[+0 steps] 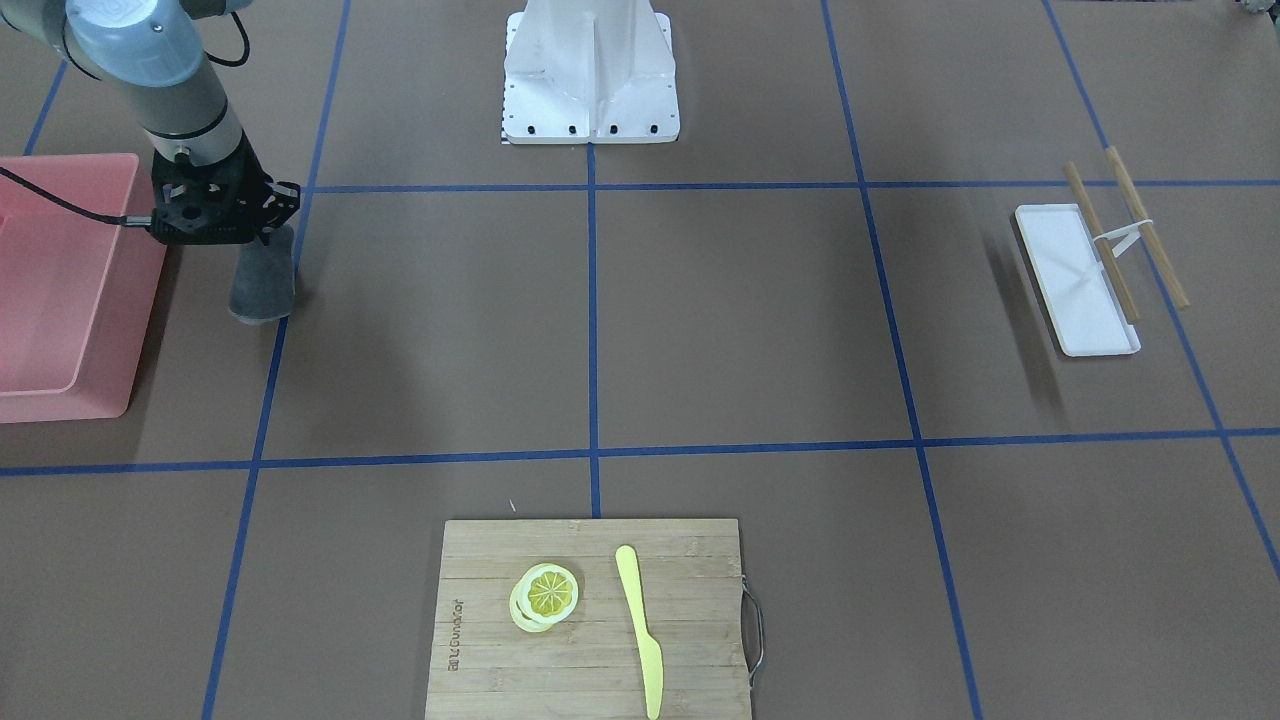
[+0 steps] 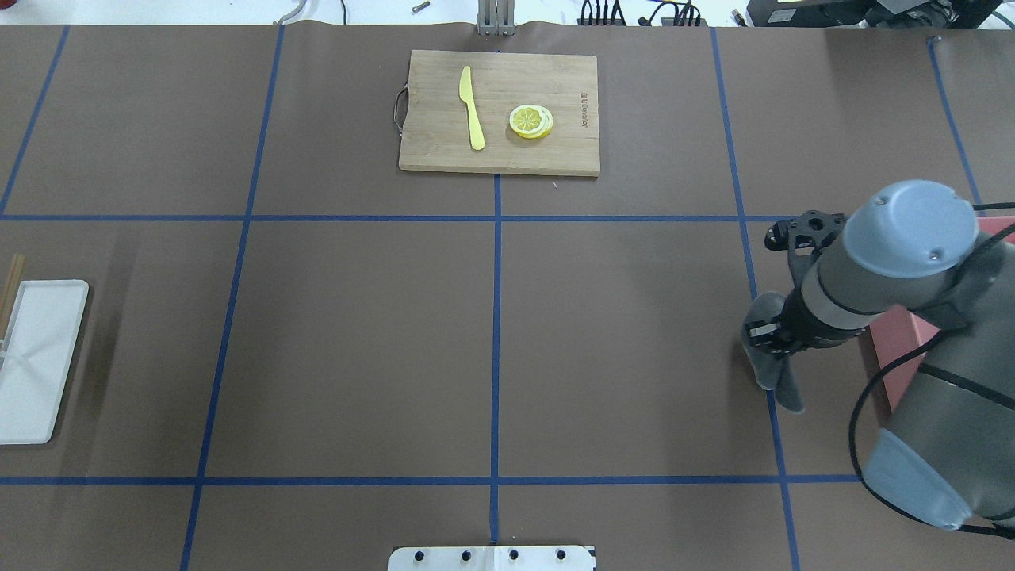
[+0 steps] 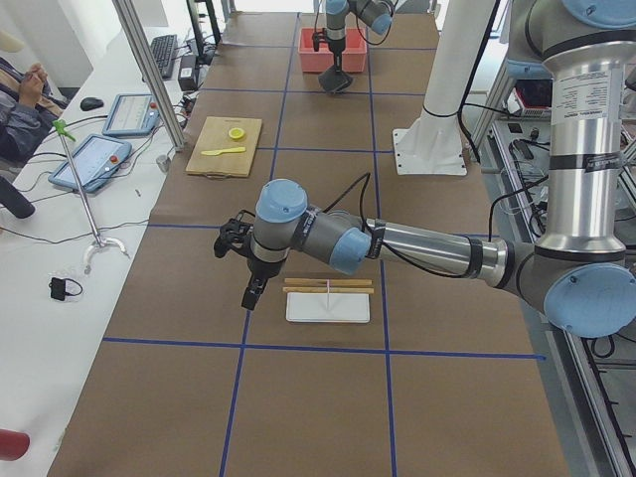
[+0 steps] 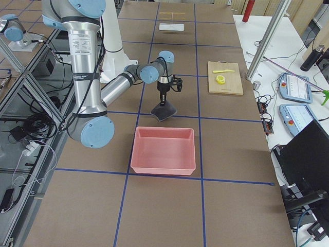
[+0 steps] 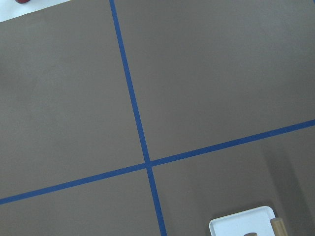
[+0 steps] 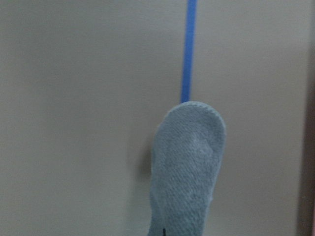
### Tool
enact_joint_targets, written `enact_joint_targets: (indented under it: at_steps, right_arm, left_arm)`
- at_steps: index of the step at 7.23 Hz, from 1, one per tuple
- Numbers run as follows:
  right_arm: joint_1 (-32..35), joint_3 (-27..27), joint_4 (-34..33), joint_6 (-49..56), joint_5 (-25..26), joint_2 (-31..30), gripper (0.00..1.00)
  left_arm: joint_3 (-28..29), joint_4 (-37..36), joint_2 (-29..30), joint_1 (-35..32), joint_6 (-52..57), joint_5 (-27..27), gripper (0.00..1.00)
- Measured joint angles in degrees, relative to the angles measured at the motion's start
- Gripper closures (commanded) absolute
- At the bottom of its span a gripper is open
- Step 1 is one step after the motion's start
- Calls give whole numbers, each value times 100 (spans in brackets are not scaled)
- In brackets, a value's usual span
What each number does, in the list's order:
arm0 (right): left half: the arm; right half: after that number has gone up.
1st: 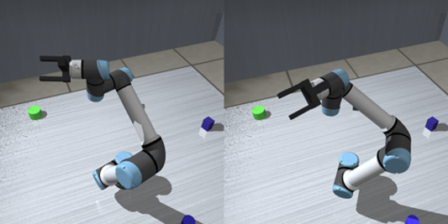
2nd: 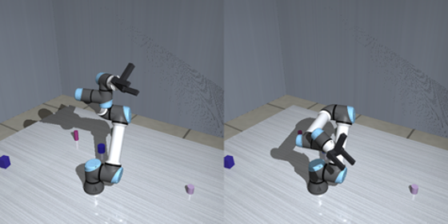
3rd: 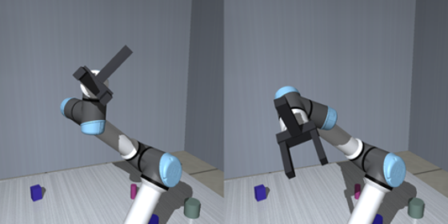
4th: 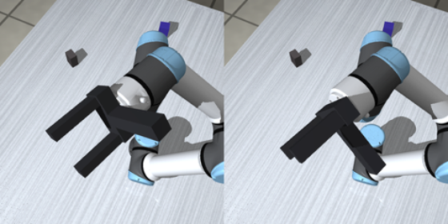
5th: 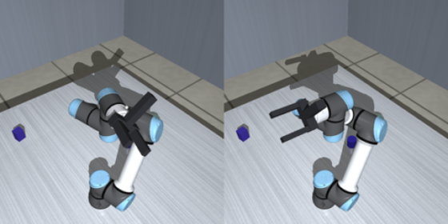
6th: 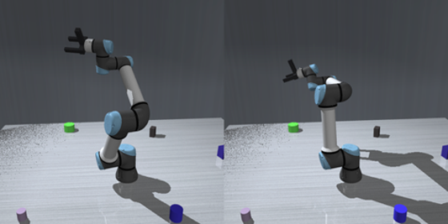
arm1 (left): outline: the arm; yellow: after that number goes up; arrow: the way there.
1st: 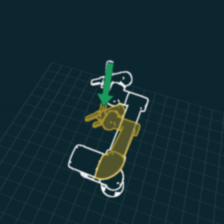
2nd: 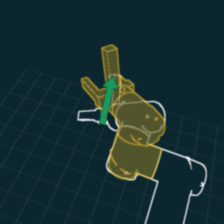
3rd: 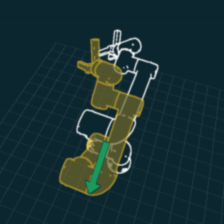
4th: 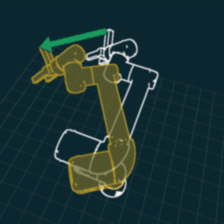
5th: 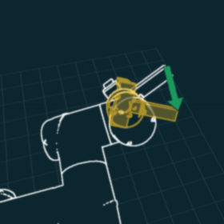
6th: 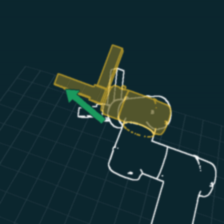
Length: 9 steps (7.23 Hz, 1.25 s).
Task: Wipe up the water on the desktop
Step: 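Wipe the cloth across the table surface with the right gripper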
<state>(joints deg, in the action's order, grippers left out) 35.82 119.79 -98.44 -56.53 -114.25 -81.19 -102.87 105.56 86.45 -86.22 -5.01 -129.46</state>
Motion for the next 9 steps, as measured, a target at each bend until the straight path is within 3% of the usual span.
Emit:
enact_joint_targets:
  at_steps: [3,4,5,9]
  right_arm:
    - [-941,-685,7,-1702,144,1684,100]
    - [-1090,-912,19,-1963,240,2073,100]
    - [-1046,-915,22,-1919,241,2087,100]
    - [52,-144,32,451,-73,59,100]
  left_arm:
    - [3,0,30,0,0,-4,2]
    - [14,0,33,1,0,-5,2]
    - [23,-2,39,3,0,-4,2]
    - [-96,-152,51,-8,0,-15,2]
